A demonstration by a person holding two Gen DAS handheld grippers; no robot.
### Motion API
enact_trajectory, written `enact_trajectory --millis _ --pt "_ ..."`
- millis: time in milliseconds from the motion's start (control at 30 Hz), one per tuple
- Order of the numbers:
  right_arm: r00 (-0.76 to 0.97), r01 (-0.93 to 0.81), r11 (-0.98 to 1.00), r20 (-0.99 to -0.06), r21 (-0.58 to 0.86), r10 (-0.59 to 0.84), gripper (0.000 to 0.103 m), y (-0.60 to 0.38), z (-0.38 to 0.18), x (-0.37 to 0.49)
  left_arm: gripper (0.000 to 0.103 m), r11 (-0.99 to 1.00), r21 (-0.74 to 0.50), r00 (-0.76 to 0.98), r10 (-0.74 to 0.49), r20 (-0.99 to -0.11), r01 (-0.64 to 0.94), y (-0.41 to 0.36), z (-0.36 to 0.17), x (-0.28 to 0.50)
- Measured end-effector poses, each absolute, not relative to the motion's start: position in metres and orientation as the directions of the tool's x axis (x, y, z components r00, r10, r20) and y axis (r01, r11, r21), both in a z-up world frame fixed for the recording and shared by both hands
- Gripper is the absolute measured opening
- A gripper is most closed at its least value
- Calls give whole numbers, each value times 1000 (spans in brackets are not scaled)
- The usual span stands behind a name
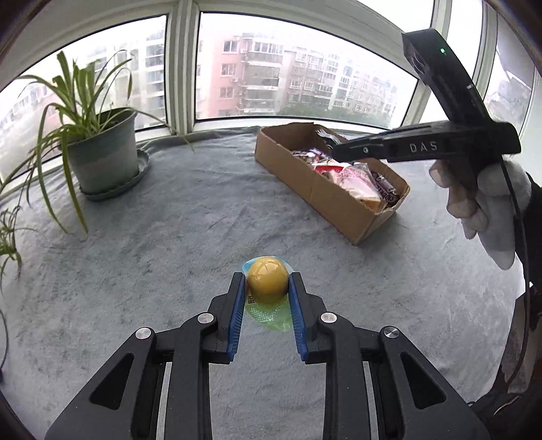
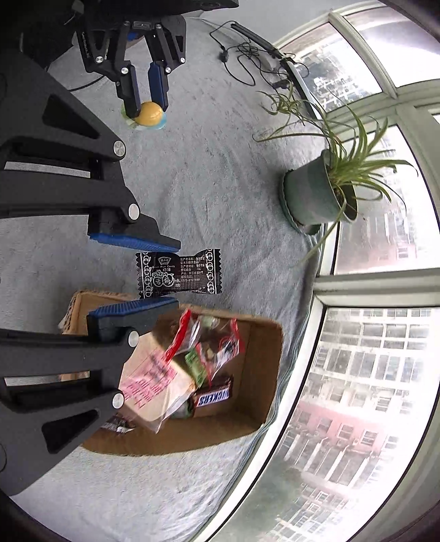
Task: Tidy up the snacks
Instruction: 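Carry the yellow candy and black packet into the box and release both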
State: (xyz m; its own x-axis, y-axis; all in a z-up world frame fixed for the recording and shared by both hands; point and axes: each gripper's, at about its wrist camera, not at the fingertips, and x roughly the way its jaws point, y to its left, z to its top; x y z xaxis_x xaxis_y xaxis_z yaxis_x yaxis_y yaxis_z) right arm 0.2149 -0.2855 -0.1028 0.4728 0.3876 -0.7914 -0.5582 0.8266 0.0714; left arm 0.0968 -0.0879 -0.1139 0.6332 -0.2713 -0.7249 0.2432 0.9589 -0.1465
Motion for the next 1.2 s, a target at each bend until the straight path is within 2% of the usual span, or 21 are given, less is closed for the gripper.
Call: enact_trajectory --millis 467,733,1100,1133,1200 --pt "516 -350 932 -810 96 278 28 -382 -125 215 24 911 -183 626 -391 -675 370 -161 -90 161" --pt "486 -319 941 -832 114 266 28 -394 -144 236 24 888 -155 591 -409 -695 433 -208 -92 198" --pt "466 -286 951 -850 118 245 28 -406 -160 257 25 888 -126 553 -380 -741 442 -241 -105 234" --pt "469 -281 953 -850 115 241 30 -407 -159 258 26 887 -123 549 -379 -745 445 -242 -105 235" --pt "487 -265 959 -845 98 221 44 -410 -157 257 29 890 -109 550 -365 -751 442 -245 -105 236"
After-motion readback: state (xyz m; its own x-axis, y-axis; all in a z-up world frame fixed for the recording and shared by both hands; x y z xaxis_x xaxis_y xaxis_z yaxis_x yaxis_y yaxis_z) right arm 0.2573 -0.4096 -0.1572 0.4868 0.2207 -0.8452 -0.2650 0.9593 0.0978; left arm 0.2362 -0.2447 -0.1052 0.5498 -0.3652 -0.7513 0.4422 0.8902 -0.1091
